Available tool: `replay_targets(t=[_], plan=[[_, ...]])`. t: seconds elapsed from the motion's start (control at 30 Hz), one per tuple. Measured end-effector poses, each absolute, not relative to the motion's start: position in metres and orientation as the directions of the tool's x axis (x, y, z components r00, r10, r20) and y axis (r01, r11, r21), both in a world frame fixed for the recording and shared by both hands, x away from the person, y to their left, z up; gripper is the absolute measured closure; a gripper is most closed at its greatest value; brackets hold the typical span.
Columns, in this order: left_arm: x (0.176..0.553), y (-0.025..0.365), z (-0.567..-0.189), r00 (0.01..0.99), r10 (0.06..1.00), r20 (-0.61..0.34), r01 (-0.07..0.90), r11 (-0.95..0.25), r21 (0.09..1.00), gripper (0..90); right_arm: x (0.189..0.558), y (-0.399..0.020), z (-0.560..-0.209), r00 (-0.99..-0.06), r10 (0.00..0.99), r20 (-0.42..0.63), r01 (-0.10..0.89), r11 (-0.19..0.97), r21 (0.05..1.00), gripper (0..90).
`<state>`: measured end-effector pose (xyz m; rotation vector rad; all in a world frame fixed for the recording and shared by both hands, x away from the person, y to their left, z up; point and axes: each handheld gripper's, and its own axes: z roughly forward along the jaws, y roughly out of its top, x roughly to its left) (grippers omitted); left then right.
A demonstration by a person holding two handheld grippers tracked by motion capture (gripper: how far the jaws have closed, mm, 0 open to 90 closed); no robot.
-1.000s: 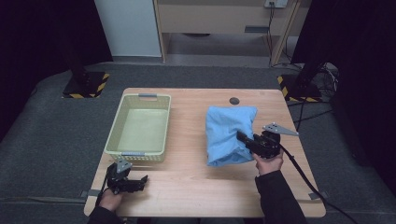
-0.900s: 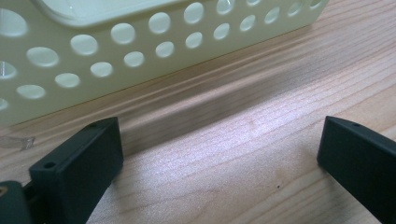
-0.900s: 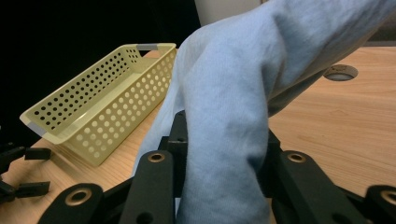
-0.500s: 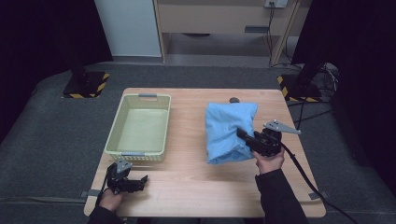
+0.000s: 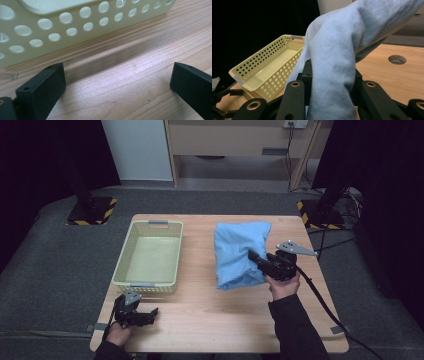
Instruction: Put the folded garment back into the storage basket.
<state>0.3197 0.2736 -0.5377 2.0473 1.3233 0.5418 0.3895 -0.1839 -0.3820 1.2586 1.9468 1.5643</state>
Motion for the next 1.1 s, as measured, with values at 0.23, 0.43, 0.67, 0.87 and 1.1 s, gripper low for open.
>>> replay_targets(t=[0.23, 0.43, 0.67, 0.87, 1.1], plan=[[0.32, 0.274, -0.538, 0.41, 0.912, 0.002, 0.652, -0.295, 0.699, 0.0, 0.392, -0.176, -0.369, -0.554, 0.797, 0.239, 0.401, 0.005, 0.916, 68.3], [0.32, 0.274, -0.538, 0.41, 0.912, 0.002, 0.651, -0.295, 0.699, 0.0, 0.395, -0.166, -0.36, -0.561, 0.793, 0.236, 0.393, 0.005, 0.919, 68.3], [0.32, 0.274, -0.538, 0.411, 0.912, 0.002, 0.652, -0.295, 0.699, 0.0, 0.4, -0.153, -0.35, -0.568, 0.788, 0.236, 0.384, 0.0, 0.923, 68.2], [0.32, 0.274, -0.538, 0.411, 0.912, 0.002, 0.651, -0.295, 0.699, 0.0, 0.402, -0.146, -0.346, -0.572, 0.783, 0.246, 0.384, -0.01, 0.923, 68.2], [0.32, 0.274, -0.538, 0.411, 0.912, 0.002, 0.651, -0.295, 0.699, 0.0, 0.406, -0.138, -0.341, -0.575, 0.774, 0.266, 0.388, -0.028, 0.921, 68.1]])
